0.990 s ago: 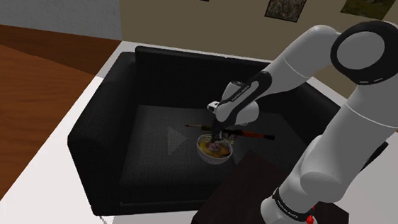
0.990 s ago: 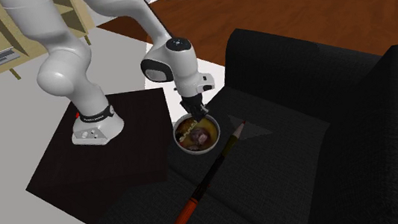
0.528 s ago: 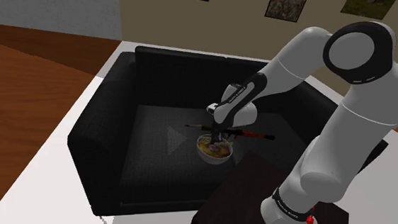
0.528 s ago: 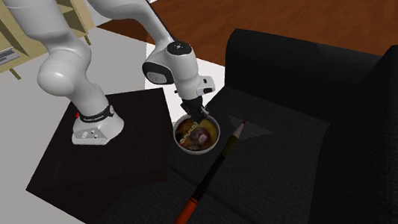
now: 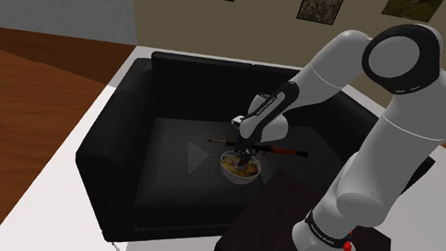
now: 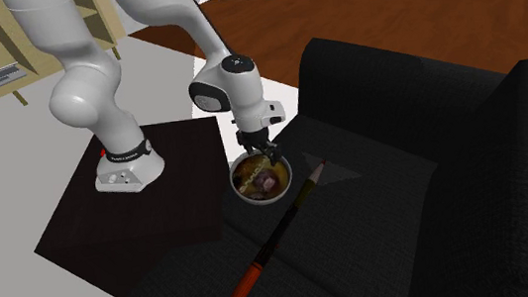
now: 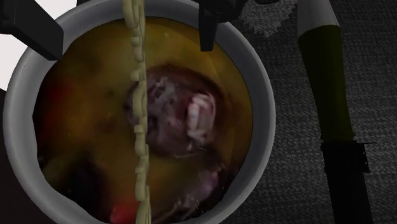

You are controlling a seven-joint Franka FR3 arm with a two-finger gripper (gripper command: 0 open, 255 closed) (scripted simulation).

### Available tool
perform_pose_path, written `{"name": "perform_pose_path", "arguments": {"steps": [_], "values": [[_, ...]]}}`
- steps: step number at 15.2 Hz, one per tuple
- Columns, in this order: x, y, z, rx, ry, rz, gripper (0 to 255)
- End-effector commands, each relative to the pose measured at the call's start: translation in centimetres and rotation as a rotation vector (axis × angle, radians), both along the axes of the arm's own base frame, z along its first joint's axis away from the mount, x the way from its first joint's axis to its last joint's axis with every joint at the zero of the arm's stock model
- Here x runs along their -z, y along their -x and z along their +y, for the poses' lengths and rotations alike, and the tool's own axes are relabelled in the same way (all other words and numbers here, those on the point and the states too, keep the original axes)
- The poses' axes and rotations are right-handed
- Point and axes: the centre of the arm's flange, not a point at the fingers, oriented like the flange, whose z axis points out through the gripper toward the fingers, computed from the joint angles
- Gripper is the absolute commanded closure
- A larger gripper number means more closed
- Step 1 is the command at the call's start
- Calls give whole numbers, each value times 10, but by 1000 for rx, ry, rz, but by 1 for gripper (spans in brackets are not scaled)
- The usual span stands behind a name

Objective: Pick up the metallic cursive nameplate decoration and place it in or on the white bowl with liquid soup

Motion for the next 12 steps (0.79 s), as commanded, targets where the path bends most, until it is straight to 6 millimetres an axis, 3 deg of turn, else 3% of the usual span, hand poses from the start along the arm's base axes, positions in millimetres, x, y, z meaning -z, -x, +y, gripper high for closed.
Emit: {"name": "perform_pose_path", "arguments": {"steps": [1,4,12], "values": [[-13,1,-1,0,0,0,0],[-50,5,-2,0,0,0,0],[-50,5,-2,0,0,0,0]]}}
